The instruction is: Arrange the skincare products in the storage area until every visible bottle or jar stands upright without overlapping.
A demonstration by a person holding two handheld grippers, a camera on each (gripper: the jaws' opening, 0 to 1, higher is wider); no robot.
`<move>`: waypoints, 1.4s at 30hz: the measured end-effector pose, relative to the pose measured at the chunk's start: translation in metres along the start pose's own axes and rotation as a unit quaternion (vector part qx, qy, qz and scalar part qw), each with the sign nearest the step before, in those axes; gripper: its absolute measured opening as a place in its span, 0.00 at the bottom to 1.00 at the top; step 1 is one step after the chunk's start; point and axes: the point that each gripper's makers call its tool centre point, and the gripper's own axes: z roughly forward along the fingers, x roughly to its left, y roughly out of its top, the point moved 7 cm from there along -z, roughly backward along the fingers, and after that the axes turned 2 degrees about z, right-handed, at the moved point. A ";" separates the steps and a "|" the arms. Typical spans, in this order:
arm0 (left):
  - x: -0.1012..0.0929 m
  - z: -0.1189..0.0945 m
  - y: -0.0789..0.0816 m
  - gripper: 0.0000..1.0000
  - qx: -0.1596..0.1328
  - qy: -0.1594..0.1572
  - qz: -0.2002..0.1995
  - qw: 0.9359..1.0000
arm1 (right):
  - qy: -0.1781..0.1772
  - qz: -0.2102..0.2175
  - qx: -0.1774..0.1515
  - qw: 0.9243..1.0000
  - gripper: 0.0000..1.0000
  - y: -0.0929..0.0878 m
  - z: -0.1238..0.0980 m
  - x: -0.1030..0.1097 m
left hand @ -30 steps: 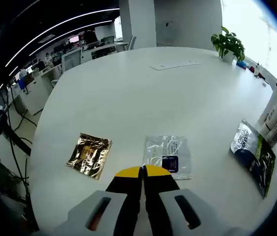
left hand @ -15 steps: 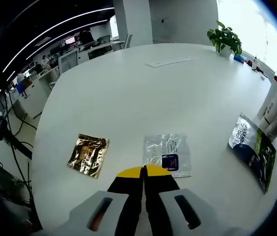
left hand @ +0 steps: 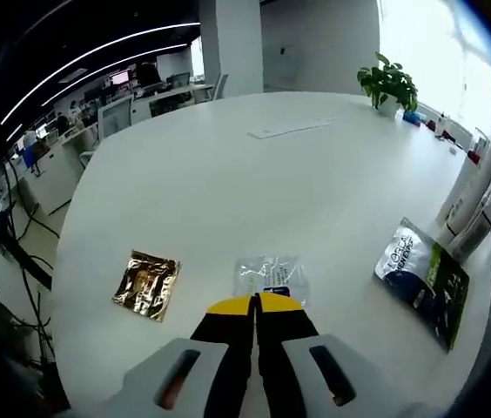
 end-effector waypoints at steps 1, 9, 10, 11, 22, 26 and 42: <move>0.001 0.001 0.000 0.00 -0.003 -0.001 -0.002 1.000 | 0.000 -0.001 0.000 1.000 0.84 0.000 0.000 0.000; -0.001 -0.013 0.003 0.00 -0.013 -0.002 -0.001 1.000 | 0.006 -0.002 -0.002 1.000 0.84 0.000 0.000 0.002; -0.002 -0.015 0.002 0.00 -0.013 -0.003 -0.001 1.000 | 0.007 -0.002 -0.001 1.000 0.84 0.000 0.000 0.002; -0.002 -0.015 0.003 0.00 -0.013 -0.003 0.000 1.000 | 0.008 -0.002 -0.001 1.000 0.84 0.000 0.000 0.002; -0.029 0.007 0.009 0.25 -0.008 0.013 0.068 0.998 | 0.013 -0.009 -0.003 1.000 0.84 0.000 0.000 0.005; -0.033 0.016 0.007 0.36 0.003 0.010 0.058 0.998 | 0.014 -0.009 -0.006 1.000 0.84 0.000 -0.001 0.003; -0.010 0.019 -0.020 0.33 0.050 0.012 -0.009 0.999 | 0.018 -0.008 -0.020 1.000 0.84 0.002 -0.003 0.003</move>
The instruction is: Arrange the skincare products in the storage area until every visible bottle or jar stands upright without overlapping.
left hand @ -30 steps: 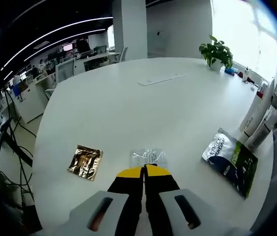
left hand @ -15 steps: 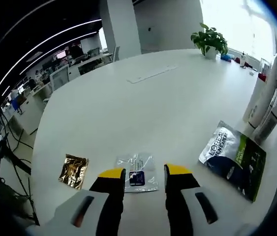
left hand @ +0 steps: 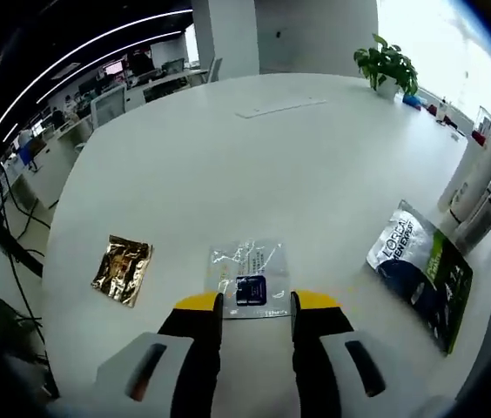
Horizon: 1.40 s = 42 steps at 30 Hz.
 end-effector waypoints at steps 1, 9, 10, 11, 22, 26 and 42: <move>-0.005 0.000 0.001 0.32 -0.003 -0.003 0.003 1.000 | 0.000 0.000 -0.001 1.000 0.84 0.000 0.000 0.000; -0.010 -0.003 0.000 0.25 -0.003 -0.013 -0.003 1.000 | 0.001 0.003 -0.009 1.000 0.84 0.002 -0.002 -0.008; -0.011 -0.002 -0.001 0.20 -0.002 -0.020 -0.005 1.000 | 0.001 0.003 -0.009 1.000 0.84 0.002 -0.002 -0.007; -0.009 -0.003 -0.002 0.09 -0.002 -0.025 -0.006 1.000 | 0.001 0.002 -0.010 1.000 0.84 0.002 -0.002 -0.006; -0.004 0.001 0.000 0.45 -0.005 -0.024 -0.048 0.999 | 0.002 0.005 -0.016 1.000 0.84 0.002 -0.002 -0.004; 0.008 0.007 0.001 0.56 0.017 0.014 -0.015 1.000 | 0.000 0.004 -0.015 1.000 0.84 0.001 -0.002 -0.002; 0.006 0.011 0.004 0.03 0.013 -0.016 -0.063 0.998 | -0.006 0.007 -0.017 1.000 0.83 0.003 -0.002 -0.001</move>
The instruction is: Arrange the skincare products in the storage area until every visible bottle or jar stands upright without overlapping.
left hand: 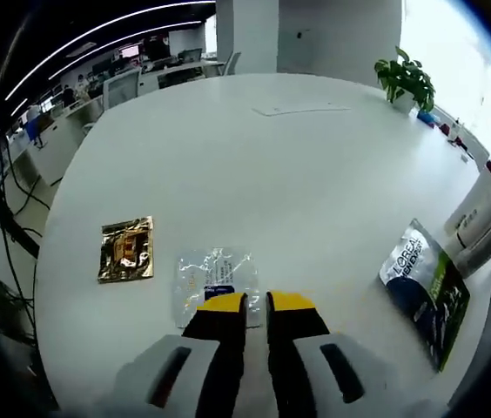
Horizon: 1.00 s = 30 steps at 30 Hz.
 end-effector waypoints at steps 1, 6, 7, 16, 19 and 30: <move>0.003 -0.003 -0.002 0.03 0.000 0.004 0.008 1.000 | 0.000 0.000 0.000 1.000 0.83 0.000 0.000 0.000; -0.006 -0.010 -0.007 0.03 -0.007 -0.009 0.017 1.000 | -0.001 -0.002 -0.006 1.000 0.83 0.000 -0.002 -0.001; -0.008 -0.012 -0.010 0.03 -0.008 -0.011 0.017 1.000 | 0.000 0.001 -0.011 1.000 0.83 0.001 -0.003 -0.002; 0.001 -0.043 -0.021 0.31 -0.085 0.007 -0.018 0.996 | 0.007 0.005 -0.011 1.000 0.83 0.002 -0.001 0.000; 0.013 -0.047 -0.022 0.42 -0.074 0.021 0.006 0.997 | 0.007 0.006 -0.010 1.000 0.83 0.001 -0.001 0.000; 0.010 -0.025 -0.017 0.59 -0.018 0.006 0.043 0.999 | 0.002 0.005 -0.001 1.000 0.83 -0.001 0.000 0.001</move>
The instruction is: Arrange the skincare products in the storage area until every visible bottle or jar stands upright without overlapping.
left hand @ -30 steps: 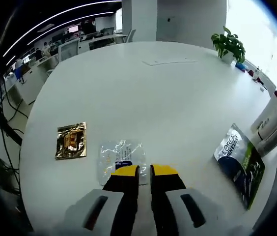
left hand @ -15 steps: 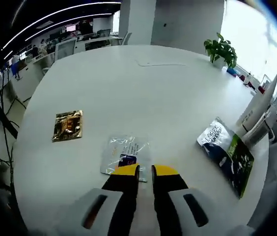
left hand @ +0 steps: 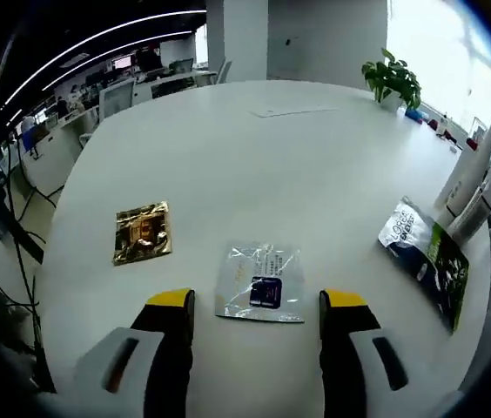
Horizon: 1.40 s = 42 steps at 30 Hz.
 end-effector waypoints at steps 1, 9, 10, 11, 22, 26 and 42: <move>-0.001 0.000 0.001 0.56 -0.005 0.001 0.005 1.000 | -0.001 0.000 0.000 1.000 0.83 0.000 0.000 0.000; -0.009 0.003 0.003 0.43 -0.011 -0.003 0.015 1.000 | -0.004 -0.002 0.008 1.000 0.83 -0.001 0.002 0.003; -0.009 0.003 0.003 0.43 -0.012 -0.005 0.018 1.000 | -0.004 -0.002 0.007 1.000 0.83 0.000 0.002 0.002; -0.010 0.003 0.003 0.43 -0.012 -0.005 0.019 1.000 | -0.005 -0.001 0.008 1.000 0.83 0.000 0.002 0.001; -0.013 0.005 0.002 0.35 -0.016 -0.012 0.028 0.999 | -0.005 -0.007 0.011 1.000 0.83 -0.001 0.001 -0.001; -0.013 0.006 0.003 0.33 -0.014 -0.015 0.022 1.000 | -0.005 -0.008 0.008 1.000 0.83 -0.001 0.000 -0.003; -0.024 -0.017 0.007 0.22 -0.031 -0.032 0.020 0.999 | 0.009 -0.014 0.015 1.000 0.82 -0.004 0.002 0.006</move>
